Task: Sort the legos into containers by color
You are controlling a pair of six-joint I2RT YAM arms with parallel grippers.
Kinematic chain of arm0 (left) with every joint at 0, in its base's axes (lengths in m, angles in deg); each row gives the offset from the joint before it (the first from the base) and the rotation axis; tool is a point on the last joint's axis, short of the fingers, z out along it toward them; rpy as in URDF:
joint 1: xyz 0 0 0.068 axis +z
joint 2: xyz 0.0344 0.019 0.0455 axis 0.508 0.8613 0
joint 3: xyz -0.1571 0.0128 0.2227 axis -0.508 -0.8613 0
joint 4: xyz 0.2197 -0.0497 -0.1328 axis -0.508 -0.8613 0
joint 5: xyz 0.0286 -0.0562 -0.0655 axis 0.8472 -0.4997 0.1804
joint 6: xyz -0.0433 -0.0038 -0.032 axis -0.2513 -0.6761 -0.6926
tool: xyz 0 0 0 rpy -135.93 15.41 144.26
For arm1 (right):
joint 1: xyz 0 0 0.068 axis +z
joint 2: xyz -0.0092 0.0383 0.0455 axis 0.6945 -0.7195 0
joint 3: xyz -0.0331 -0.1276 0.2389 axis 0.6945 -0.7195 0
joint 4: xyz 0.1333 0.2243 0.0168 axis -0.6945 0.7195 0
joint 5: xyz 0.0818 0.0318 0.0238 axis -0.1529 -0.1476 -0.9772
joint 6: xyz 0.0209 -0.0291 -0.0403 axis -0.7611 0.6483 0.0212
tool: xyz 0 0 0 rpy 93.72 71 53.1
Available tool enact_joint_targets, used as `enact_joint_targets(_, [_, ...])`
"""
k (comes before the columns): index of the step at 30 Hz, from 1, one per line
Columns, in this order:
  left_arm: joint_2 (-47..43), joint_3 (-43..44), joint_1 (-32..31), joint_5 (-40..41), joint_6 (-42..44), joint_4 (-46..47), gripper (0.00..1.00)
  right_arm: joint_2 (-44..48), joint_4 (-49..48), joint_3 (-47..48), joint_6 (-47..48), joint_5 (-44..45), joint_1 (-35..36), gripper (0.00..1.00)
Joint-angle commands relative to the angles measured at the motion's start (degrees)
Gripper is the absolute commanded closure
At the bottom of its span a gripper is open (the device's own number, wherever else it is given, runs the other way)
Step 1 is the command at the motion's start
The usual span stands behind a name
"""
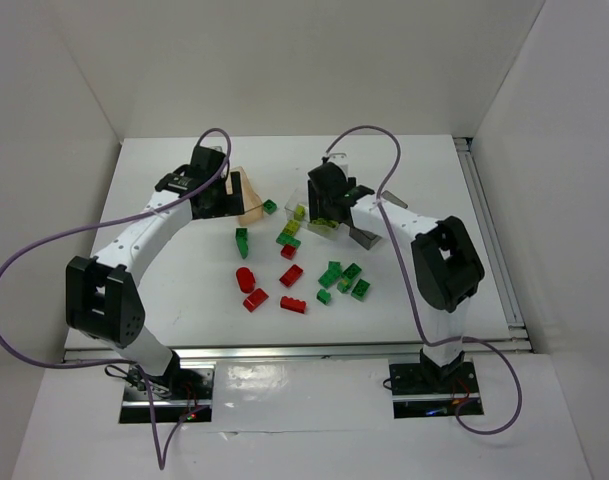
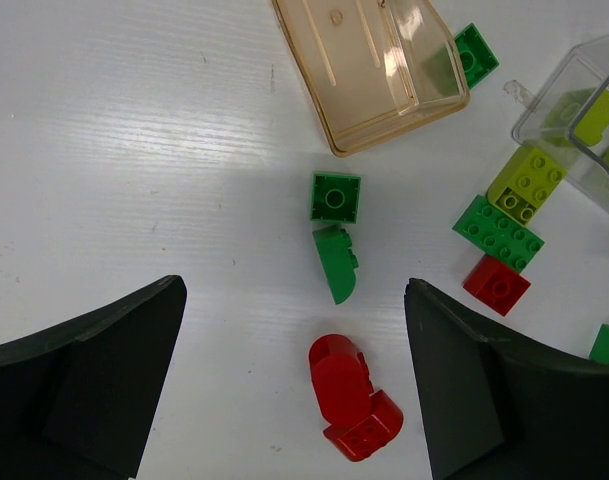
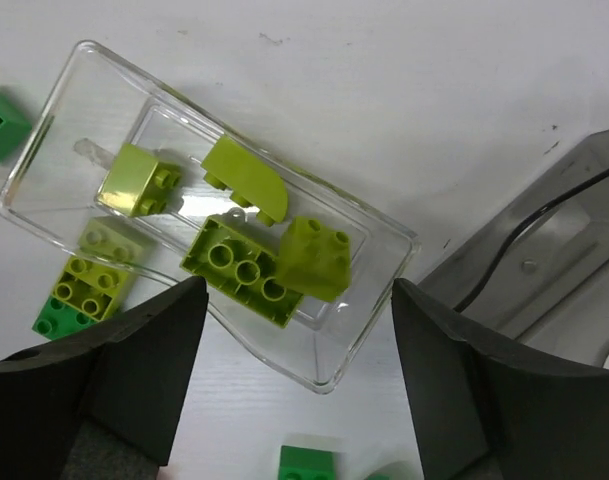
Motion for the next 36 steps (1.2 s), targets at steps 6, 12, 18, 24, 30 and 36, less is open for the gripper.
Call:
enact_joint_targets(6, [-1.45,0.21,0.04,0.80,-1.12,0.58,0.02,9.92,-1.31,-4.15,-4.35,1.45,5.17,0.62])
enact_joint_targets(12, [-1.44,0.21,0.04,-1.75,-0.41,1.29,0.04,7.21,-2.46,-7.06,-8.92,-7.15,7.99,0.58])
enact_joint_targets(18, [-1.97,0.21,0.04,-1.13,0.12,1.29,0.04,1.58,-3.52,-1.90,-14.02,-8.75,8.52,0.19])
enact_joint_targets(24, [-1.97,0.21,0.04,-0.60,0.64,1.29,0.04,-8.88,0.43,8.73,-17.63,-8.13,8.52,0.16])
enact_joint_targets(30, [-4.60,-1.19,0.04,2.30,0.64,1.29,0.03,-15.82,2.10,13.94,-19.74,-6.11,8.52,0.18])
enact_joint_targets(36, [-5.92,-2.25,0.04,2.82,0.64,1.90,0.03,-21.28,5.63,19.49,-19.74,-3.30,8.52,0.24])
